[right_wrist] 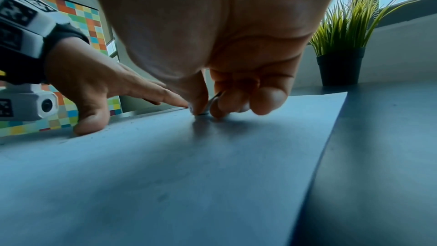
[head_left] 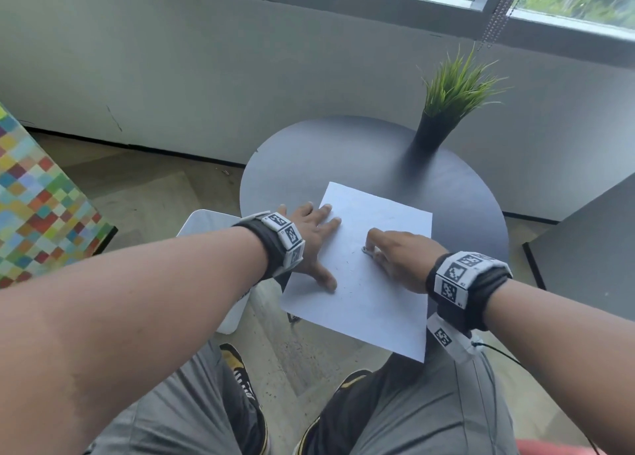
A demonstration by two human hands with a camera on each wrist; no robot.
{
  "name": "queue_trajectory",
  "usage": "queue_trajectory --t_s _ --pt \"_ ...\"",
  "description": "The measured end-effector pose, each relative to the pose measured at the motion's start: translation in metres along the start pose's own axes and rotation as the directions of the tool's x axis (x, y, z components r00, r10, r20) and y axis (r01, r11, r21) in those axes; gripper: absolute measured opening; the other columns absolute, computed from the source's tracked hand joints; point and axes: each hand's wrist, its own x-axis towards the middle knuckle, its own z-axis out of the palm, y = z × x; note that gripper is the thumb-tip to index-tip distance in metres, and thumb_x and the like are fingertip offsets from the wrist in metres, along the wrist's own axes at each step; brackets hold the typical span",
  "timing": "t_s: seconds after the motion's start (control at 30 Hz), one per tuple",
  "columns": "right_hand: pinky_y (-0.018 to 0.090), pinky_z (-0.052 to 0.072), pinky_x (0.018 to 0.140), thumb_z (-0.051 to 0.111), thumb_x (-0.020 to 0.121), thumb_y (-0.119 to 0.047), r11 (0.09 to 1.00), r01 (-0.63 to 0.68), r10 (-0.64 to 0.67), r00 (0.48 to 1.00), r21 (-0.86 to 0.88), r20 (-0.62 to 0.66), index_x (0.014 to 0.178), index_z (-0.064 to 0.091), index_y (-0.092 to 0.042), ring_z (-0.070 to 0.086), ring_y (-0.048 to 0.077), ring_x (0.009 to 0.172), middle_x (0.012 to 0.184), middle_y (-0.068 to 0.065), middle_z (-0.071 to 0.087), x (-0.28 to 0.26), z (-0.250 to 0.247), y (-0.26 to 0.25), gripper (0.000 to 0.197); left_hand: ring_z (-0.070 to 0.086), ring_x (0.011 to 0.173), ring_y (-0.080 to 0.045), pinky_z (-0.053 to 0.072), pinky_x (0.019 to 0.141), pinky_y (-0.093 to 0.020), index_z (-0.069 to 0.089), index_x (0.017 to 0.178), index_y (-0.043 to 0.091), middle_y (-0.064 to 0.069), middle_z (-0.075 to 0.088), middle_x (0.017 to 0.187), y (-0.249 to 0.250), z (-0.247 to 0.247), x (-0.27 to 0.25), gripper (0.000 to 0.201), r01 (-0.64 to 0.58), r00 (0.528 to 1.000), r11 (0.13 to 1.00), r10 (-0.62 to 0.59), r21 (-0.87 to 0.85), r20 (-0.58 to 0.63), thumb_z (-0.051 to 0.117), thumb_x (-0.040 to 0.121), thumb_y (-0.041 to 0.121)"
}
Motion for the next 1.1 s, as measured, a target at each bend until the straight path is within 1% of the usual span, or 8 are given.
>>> queue_trajectory --t_s 0.23,0.4,0.5,0.63,0.83,0.93,1.0,1.1 --pt "0.036 0.042 0.059 0.042 0.096 -0.027 0.937 0.311 -0.307 0.950 -0.160 0.054 0.108 0.038 -0.027 0.058 0.031 0.079 0.096 -0.001 0.050 -0.002 0.012 -0.039 0.013 -0.009 0.153 -0.029 0.011 0.116 -0.065 -0.009 0.158 0.031 0.002 -0.014 0.166 0.004 0.009 -0.002 0.139 -0.010 1.000 1.000 0.010 0.017 -0.011 0.054 0.054 0.097" --pt "0.037 0.044 0.066 0.038 0.096 -0.027 0.987 0.098 -0.100 0.995 -0.127 -0.017 0.098 0.027 -0.031 0.059 0.031 0.089 0.098 0.001 0.054 0.040 -0.007 -0.009 0.011 -0.017 0.152 -0.025 0.011 0.114 -0.071 -0.010 0.158 0.026 0.002 -0.022 0.165 0.003 0.005 0.000 0.143 -0.029 0.999 1.000 0.029 0.011 0.019 0.056 0.053 0.097" --pt "0.035 0.041 0.065 0.042 0.092 -0.021 0.974 0.187 -0.181 0.982 -0.132 0.054 0.105 0.027 -0.031 0.058 0.030 0.088 0.098 0.000 0.054 0.034 -0.008 -0.021 0.022 -0.015 0.153 -0.023 0.011 0.115 -0.069 -0.007 0.159 0.022 -0.001 -0.018 0.166 0.002 0.005 0.000 0.145 -0.055 0.998 0.998 0.054 0.029 0.016 0.058 0.053 0.096" --pt "0.033 0.036 0.061 0.041 0.096 -0.028 0.924 0.346 -0.328 0.936 -0.166 0.125 0.108 0.039 -0.026 0.052 0.028 0.077 0.095 -0.004 0.051 0.020 -0.003 -0.036 0.012 -0.013 0.153 -0.020 0.012 0.116 -0.067 -0.007 0.159 0.021 -0.001 -0.018 0.166 -0.002 0.010 -0.005 0.145 -0.075 0.997 0.996 0.074 0.039 0.020 0.058 0.053 0.096" --pt "0.041 0.050 0.072 0.040 0.089 -0.020 0.984 0.093 -0.093 0.996 -0.150 0.010 0.104 0.032 -0.027 0.059 0.031 0.090 0.103 0.003 0.057 0.043 -0.011 -0.011 0.019 -0.009 0.154 -0.022 0.015 0.112 -0.073 -0.008 0.159 0.024 -0.001 -0.015 0.167 0.000 0.004 -0.005 0.145 -0.060 0.998 0.997 0.059 0.040 0.017 0.060 0.052 0.095" --pt "0.040 0.048 0.070 0.043 0.091 -0.020 0.940 0.315 -0.298 0.945 -0.134 0.133 0.119 0.033 -0.025 0.058 0.033 0.087 0.102 0.003 0.054 0.023 -0.002 -0.037 0.030 -0.011 0.154 -0.023 0.012 0.112 -0.073 -0.011 0.158 0.023 -0.003 -0.018 0.166 0.001 0.005 -0.006 0.146 -0.041 0.999 0.998 0.039 0.053 0.037 0.059 0.052 0.095" --pt "0.038 0.044 0.063 0.044 0.093 -0.024 0.882 0.452 -0.422 0.885 -0.137 0.198 0.111 0.039 -0.025 0.056 0.033 0.080 0.099 0.002 0.053 0.010 0.004 -0.050 0.018 -0.012 0.154 -0.023 0.010 0.112 -0.074 -0.013 0.158 0.022 -0.003 -0.020 0.166 0.002 0.007 -0.005 0.146 -0.032 0.999 0.997 0.029 0.067 0.043 0.058 0.053 0.096" --pt "0.036 0.043 0.066 0.043 0.092 -0.023 0.947 0.263 -0.248 0.964 -0.183 0.100 0.105 0.036 -0.025 0.059 0.031 0.089 0.104 0.003 0.056 0.031 -0.006 -0.029 0.015 -0.011 0.154 -0.024 0.010 0.113 -0.073 -0.012 0.158 0.023 -0.004 -0.018 0.166 0.004 0.006 -0.005 0.147 -0.030 0.999 0.998 0.028 0.062 0.039 0.059 0.053 0.096"
